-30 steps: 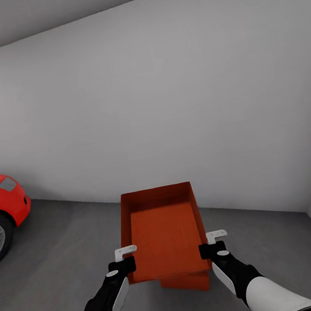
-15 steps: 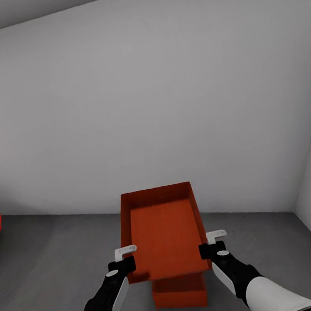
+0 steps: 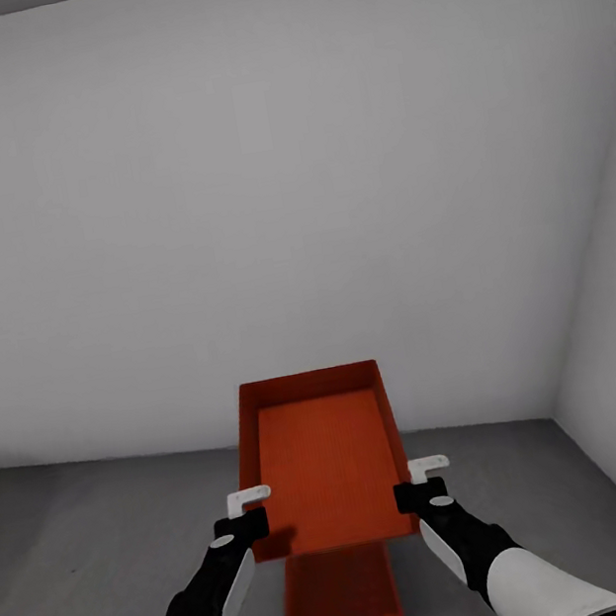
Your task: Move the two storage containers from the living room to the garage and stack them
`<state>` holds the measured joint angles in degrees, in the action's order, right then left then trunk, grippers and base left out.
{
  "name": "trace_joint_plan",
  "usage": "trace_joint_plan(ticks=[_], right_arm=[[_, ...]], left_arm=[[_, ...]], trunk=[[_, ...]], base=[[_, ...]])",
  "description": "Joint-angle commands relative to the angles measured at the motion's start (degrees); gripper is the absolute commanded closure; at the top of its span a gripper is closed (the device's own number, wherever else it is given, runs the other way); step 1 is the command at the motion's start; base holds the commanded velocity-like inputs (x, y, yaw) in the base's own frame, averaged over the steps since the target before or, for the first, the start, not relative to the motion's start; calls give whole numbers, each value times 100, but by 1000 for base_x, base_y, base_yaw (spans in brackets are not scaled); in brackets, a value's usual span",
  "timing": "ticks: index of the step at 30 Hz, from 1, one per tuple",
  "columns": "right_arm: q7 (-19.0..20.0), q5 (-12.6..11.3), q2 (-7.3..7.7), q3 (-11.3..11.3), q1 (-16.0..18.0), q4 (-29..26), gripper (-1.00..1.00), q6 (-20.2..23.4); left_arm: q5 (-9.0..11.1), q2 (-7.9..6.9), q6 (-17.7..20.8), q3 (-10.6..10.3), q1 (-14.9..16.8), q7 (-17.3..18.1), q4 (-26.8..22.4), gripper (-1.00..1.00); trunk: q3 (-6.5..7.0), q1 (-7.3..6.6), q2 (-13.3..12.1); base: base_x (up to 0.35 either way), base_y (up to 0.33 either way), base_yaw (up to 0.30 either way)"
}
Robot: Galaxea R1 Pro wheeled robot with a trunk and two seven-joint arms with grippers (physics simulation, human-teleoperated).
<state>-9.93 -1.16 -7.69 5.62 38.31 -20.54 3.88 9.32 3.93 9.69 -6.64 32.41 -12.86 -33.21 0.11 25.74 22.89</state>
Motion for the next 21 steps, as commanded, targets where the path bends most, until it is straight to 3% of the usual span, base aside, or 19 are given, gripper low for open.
trace_joint_plan(ticks=[1,18,19,21], right_arm=[[-70,20,4,-87,-3,-3,100,43],[-70,20,4,-87,-5,-3,100,43],[-70,20,22,14,-5,-3,100,34],[-70,2,9,70,-5,-3,100,38]], left_arm=[[228,-2,-249,93,2,-76,-122,100],[228,1,-248,93,2,-76,-115,100],[76,29,-6,12,2,-50,-41,100],[145,29,-64,7,-2,-50,15,100]], trunk=[[-3,5,4],[-3,5,4],[-2,5,5],[-2,5,5]], base=[[320,84,-92],[320,84,-7],[0,0,0],[0,0,0]])
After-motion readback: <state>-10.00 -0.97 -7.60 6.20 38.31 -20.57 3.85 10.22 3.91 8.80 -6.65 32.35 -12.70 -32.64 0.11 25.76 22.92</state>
